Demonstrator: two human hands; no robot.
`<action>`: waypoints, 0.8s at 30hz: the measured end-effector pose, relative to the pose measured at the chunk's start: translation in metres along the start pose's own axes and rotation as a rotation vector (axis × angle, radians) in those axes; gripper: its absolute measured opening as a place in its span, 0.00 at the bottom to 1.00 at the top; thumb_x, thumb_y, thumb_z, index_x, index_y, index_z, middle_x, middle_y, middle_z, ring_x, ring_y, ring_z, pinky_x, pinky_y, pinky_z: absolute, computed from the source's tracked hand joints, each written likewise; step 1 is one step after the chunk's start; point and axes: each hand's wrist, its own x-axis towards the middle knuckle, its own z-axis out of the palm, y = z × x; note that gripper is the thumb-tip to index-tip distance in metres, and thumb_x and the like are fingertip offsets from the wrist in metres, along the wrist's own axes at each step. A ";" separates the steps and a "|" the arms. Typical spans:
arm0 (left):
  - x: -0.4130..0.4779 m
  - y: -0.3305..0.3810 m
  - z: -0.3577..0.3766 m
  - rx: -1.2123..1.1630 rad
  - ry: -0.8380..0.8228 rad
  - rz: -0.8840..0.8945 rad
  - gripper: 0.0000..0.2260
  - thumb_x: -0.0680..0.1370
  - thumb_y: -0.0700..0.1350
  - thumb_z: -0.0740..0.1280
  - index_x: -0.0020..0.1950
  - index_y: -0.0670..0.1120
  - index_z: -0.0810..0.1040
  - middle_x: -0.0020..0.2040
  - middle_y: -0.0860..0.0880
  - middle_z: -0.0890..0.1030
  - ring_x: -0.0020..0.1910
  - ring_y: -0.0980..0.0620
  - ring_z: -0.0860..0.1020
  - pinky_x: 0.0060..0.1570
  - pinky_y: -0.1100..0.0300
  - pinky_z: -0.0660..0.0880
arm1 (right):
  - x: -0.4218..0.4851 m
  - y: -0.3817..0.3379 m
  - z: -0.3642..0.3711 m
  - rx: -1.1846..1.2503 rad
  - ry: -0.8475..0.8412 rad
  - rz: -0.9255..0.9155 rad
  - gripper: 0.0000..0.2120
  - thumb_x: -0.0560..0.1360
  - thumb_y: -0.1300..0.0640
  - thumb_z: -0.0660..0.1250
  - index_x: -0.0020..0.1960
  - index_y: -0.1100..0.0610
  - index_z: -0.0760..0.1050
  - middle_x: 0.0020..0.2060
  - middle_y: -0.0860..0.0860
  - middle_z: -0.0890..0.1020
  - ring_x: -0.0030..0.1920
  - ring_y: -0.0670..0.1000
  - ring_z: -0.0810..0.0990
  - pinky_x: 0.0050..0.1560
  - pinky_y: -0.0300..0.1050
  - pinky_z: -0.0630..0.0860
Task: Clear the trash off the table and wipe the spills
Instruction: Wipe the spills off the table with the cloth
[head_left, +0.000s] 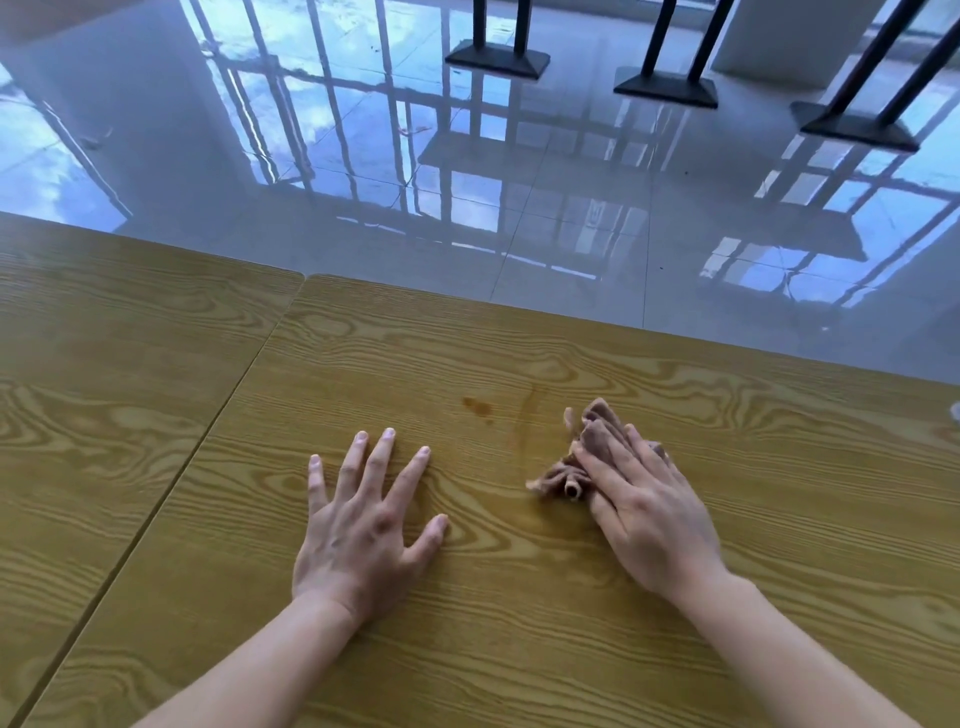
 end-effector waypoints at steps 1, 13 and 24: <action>0.000 0.001 0.000 0.004 -0.003 -0.001 0.32 0.75 0.71 0.50 0.77 0.59 0.56 0.79 0.48 0.56 0.78 0.46 0.49 0.72 0.33 0.47 | 0.024 -0.004 -0.005 0.022 0.009 0.102 0.25 0.81 0.42 0.47 0.78 0.39 0.54 0.80 0.42 0.50 0.80 0.51 0.47 0.78 0.49 0.43; 0.000 0.000 -0.001 -0.025 0.008 -0.003 0.32 0.74 0.71 0.52 0.76 0.59 0.58 0.78 0.48 0.58 0.78 0.46 0.51 0.71 0.32 0.50 | -0.016 -0.018 0.010 -0.039 0.010 -0.232 0.24 0.83 0.41 0.46 0.79 0.40 0.51 0.80 0.43 0.50 0.80 0.51 0.46 0.78 0.50 0.46; -0.003 0.002 -0.006 -0.132 0.066 -0.056 0.25 0.76 0.62 0.55 0.72 0.57 0.66 0.76 0.47 0.63 0.77 0.48 0.55 0.73 0.36 0.50 | 0.008 -0.068 0.019 -0.022 0.064 -0.215 0.25 0.83 0.40 0.47 0.79 0.42 0.53 0.80 0.45 0.51 0.80 0.53 0.46 0.78 0.53 0.46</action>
